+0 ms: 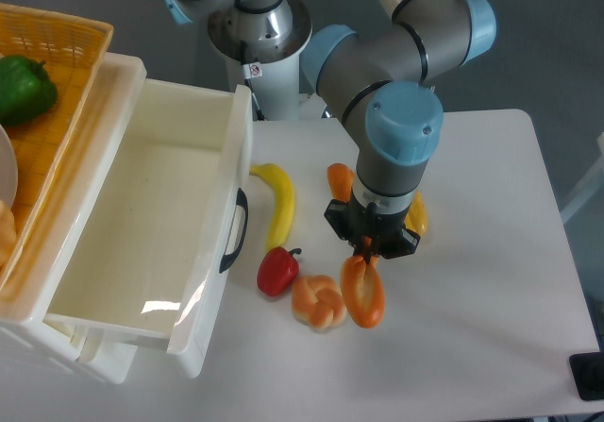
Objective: Place the long bread in the upper white drawer
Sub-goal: 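Close the gripper on the long orange bread loaf, then lift the bread loaf up off the table, then carry the bread loaf over the open white drawer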
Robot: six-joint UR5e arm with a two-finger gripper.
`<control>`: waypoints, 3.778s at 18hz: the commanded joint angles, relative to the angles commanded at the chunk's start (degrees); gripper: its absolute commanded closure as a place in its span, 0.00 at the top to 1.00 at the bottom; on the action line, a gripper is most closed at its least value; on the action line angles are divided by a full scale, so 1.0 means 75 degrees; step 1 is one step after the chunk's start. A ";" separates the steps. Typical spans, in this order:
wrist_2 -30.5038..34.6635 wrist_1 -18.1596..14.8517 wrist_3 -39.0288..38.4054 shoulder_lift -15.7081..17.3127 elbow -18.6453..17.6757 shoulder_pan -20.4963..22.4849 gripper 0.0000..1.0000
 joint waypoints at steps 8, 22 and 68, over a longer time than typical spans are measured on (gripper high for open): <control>0.0058 -0.0023 -0.0035 0.0105 0.0024 0.0047 0.00; -0.0410 -0.0258 -0.0539 0.1078 0.0106 0.0480 0.00; -0.1523 -0.0082 -0.1828 0.1336 0.0375 -0.2250 0.00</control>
